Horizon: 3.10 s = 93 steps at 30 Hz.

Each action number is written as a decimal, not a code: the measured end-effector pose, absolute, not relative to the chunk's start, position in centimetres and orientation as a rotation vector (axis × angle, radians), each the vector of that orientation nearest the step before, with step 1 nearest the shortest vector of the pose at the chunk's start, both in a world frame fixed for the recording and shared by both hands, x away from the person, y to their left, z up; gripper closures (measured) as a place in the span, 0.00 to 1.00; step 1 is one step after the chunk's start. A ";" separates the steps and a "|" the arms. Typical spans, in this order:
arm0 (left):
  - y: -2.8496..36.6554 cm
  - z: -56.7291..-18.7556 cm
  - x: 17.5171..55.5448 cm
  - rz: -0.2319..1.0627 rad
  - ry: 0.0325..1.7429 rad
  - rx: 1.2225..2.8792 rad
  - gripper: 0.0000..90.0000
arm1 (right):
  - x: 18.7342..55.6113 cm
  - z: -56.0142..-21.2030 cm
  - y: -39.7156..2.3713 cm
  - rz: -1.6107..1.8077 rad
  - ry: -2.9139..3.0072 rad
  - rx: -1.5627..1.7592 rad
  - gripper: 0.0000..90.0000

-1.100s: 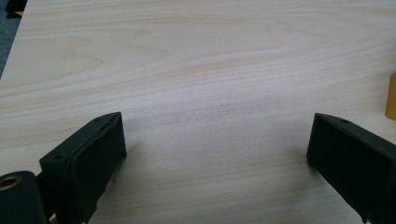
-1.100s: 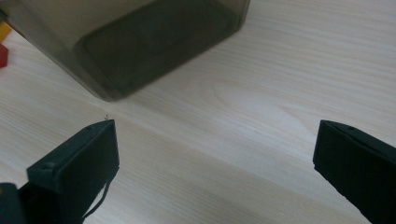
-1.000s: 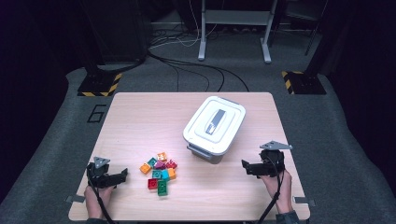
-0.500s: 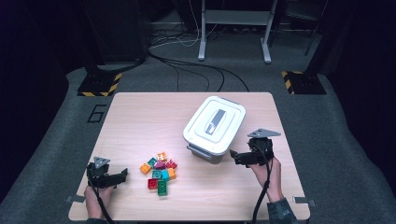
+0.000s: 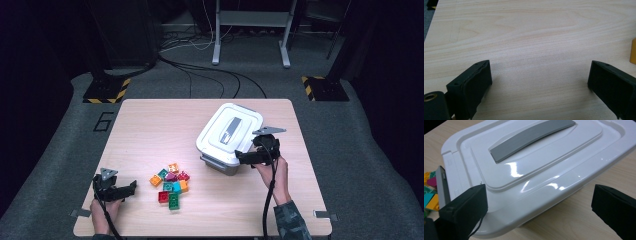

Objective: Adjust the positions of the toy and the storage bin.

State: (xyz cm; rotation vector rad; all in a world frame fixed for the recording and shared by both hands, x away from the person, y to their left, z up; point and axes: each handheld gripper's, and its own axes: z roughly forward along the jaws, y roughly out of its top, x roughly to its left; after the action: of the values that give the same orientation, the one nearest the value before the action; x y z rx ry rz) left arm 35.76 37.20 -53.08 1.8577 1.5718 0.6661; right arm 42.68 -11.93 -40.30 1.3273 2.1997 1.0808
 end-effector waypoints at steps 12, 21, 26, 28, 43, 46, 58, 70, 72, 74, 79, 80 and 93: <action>37.2 -53.1 35.8 0.667 1.570 1.857 0.06 | 42.9 -40.4 -11.7 1.067 2.195 1.376 0.23; 37.2 -53.1 35.8 0.675 1.565 1.852 0.06 | 42.8 -40.0 -12.1 1.046 2.195 1.354 0.41; 37.2 -53.1 35.8 0.675 1.564 1.850 0.06 | 42.8 -39.8 -12.1 1.035 2.198 1.347 0.48; 37.2 -53.1 35.8 0.675 1.564 1.851 0.06 | 42.9 -39.8 -12.1 1.030 2.199 1.333 0.51; 37.2 -53.1 35.8 0.675 1.564 1.850 0.06 | 43.6 -39.3 -12.7 0.961 2.203 1.306 0.63; 37.2 -53.1 35.8 0.675 1.564 1.850 0.06 | 43.8 -39.3 -12.8 0.961 2.202 1.310 0.64; 37.2 -53.1 35.7 0.674 1.563 1.852 0.07 | 43.2 -39.3 -11.3 0.943 2.189 1.368 0.33; 37.2 -53.1 35.7 0.677 1.562 1.853 0.07 | 41.8 -39.4 -12.1 0.914 2.163 1.390 0.34; 37.2 -53.1 35.7 0.677 1.562 1.852 0.07 | 41.9 -39.4 -12.3 0.901 2.155 1.387 0.34; 37.2 -53.1 35.7 0.677 1.562 1.852 0.07 | 41.9 -39.3 -12.9 0.889 2.152 1.395 0.34; 37.2 -53.1 35.7 0.677 1.563 1.852 0.07 | 42.1 -39.2 -13.7 0.875 2.133 1.411 0.34; 37.2 -53.1 35.7 0.677 1.562 1.853 0.07 | 42.2 -39.2 -14.1 0.864 2.125 1.417 0.34; 37.2 -53.1 35.7 0.677 1.562 1.852 0.07 | 43.1 -39.2 -14.1 0.903 2.156 1.397 0.09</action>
State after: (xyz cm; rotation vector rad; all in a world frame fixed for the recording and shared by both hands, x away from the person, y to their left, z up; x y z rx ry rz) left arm 35.73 37.18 -53.13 1.8524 1.5619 0.6766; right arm 43.14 -14.07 -39.21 1.3972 2.1558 0.9032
